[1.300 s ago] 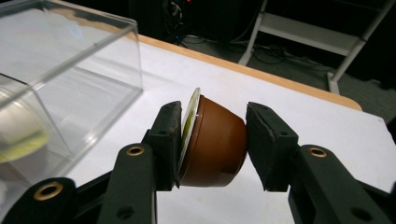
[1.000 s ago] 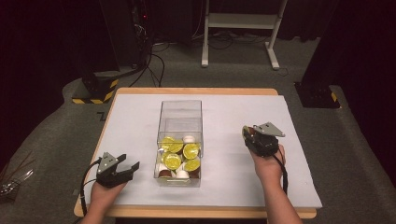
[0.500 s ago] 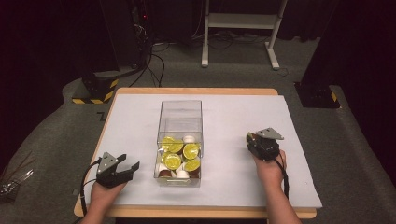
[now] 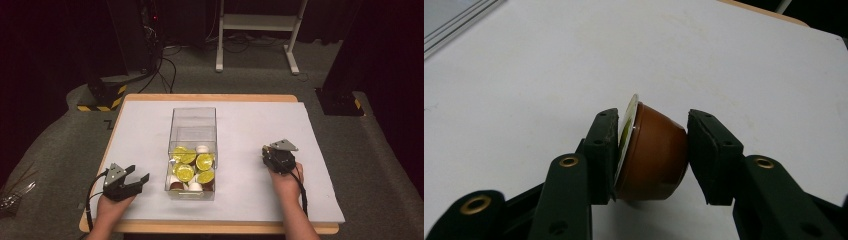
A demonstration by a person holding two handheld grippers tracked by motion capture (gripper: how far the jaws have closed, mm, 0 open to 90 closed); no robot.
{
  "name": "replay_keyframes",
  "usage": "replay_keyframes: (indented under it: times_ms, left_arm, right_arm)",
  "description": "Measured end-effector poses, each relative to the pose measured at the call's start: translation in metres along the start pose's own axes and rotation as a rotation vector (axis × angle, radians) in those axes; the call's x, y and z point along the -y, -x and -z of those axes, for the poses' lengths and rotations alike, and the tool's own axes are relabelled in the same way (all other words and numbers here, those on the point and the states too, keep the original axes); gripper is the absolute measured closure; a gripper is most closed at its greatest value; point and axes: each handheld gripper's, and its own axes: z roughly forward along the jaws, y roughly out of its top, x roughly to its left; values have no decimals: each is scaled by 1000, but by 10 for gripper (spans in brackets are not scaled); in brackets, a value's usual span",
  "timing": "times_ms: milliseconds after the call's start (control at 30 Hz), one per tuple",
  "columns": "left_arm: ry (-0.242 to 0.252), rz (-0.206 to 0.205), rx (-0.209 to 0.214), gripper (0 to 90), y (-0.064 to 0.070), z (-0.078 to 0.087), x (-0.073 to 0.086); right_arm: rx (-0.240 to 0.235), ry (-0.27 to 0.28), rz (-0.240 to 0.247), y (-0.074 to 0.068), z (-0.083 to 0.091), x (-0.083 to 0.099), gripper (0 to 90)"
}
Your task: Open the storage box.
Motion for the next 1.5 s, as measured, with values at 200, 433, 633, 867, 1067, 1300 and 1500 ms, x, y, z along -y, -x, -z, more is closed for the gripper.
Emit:
replay_keyframes:
  times_ms: [200, 433, 633, 867, 1067, 1300, 1500]
  left_arm:
    - [0, -1, 0, 317, 0, 0, 0]
    - [-1, -4, 0, 317, 0, 0, 0]
    - [-2, -5, 0, 317, 0, 0, 0]
    - [-3, -6, 0, 317, 0, 0, 0]
    - [-12, -13, 0, 317, 0, 0, 0]
    - [-10, -16, -3, 317, 0, 0, 0]
    - [1, 0, -6, 317, 1, -1, 1]
  right_arm:
    - [0, -13, -1, -1, -5, 1, 571]
    - [-4, -23, 6, -3, -8, 3, 570]
    - [-11, -30, -3, -3, -9, 4, 565]
    - [-16, -40, -10, -2, -9, 4, 551]
    - [4, -44, -10, 3, -7, 5, 520]
    - [11, -33, -26, 9, -2, 5, 511]
    - [7, -15, -20, 10, 5, 3, 513]
